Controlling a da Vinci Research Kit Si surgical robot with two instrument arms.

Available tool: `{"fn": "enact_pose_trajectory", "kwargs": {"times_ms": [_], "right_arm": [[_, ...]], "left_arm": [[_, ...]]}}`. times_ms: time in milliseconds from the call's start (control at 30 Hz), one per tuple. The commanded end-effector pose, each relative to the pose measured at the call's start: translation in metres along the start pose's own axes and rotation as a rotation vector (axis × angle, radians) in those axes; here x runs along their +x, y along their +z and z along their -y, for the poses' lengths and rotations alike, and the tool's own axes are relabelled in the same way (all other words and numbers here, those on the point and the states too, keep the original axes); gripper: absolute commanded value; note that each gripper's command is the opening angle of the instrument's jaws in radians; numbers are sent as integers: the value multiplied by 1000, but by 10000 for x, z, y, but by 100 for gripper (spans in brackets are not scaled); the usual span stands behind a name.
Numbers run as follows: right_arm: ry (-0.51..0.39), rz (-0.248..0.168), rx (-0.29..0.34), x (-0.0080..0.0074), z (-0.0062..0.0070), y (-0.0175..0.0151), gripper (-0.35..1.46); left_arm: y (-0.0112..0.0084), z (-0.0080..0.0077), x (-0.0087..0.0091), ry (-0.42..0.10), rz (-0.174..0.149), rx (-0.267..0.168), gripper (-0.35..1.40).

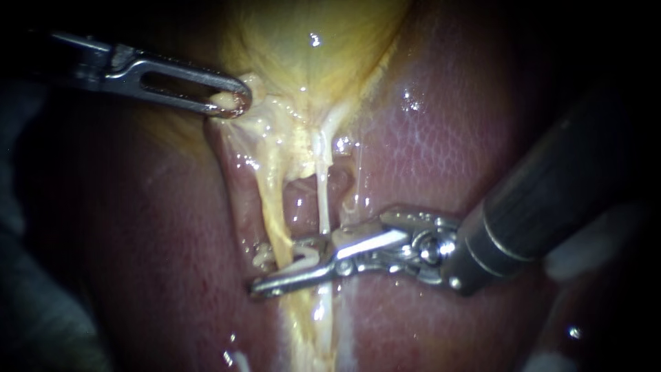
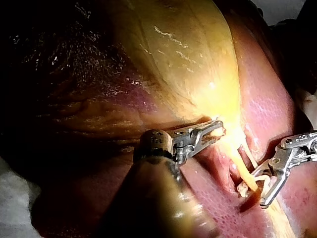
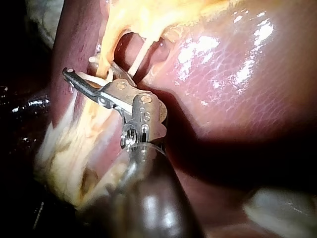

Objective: Clipping first clip left tube

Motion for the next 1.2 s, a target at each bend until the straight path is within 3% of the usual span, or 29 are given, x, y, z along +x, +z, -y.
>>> {"fn": "enact_pose_trajectory", "kwargs": {"times_ms": [33,233,400,567,1000,1200], "right_arm": [[-1,-3,7,2,4,1,50],[6,-4,46,5,28,6,49],[-29,17,76,3,37,9,45],[-81,40,106,3,38,7,35],[-100,24,89,1,38,1,-6],[-100,25,90,1,39,0,-35]], "left_arm": [[0,0,0,0,0,0,-35],[-1,0,0,0,0,0,-35],[-1,0,0,0,0,0,-35],[-1,0,0,0,-1,2,-35],[-1,0,0,0,-1,2,-35],[-1,0,0,0,-1,2,-35]]}}
